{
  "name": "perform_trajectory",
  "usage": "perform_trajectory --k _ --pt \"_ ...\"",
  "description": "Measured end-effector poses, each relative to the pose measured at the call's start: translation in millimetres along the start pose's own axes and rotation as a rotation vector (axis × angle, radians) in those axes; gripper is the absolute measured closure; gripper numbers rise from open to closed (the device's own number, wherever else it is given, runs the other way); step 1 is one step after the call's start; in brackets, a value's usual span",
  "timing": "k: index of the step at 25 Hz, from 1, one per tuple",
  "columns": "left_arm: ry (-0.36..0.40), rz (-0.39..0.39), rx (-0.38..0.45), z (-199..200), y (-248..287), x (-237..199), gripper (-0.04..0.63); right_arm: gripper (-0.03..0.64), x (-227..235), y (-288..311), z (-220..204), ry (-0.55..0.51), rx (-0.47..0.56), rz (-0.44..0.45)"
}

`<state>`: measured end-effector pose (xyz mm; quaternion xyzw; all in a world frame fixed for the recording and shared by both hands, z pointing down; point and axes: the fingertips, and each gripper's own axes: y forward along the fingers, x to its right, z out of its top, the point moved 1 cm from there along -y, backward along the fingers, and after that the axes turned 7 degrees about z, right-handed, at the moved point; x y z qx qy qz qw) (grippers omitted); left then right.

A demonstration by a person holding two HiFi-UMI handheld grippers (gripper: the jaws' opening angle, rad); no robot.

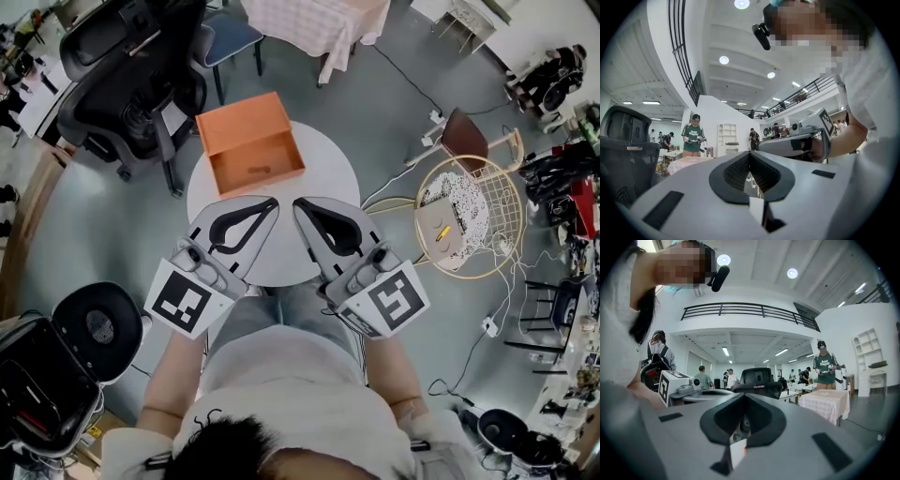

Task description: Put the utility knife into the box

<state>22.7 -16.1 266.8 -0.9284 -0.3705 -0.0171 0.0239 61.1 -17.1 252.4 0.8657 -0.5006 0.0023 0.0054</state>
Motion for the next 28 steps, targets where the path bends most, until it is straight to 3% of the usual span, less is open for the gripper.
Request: perform_trajectory --k 28 --pt "0.004 -0.012 0.018 8.9 -2.0 11.6 0.586 0.609 -9.1 -5.5 8.1 -0.025 0.003 0.007"
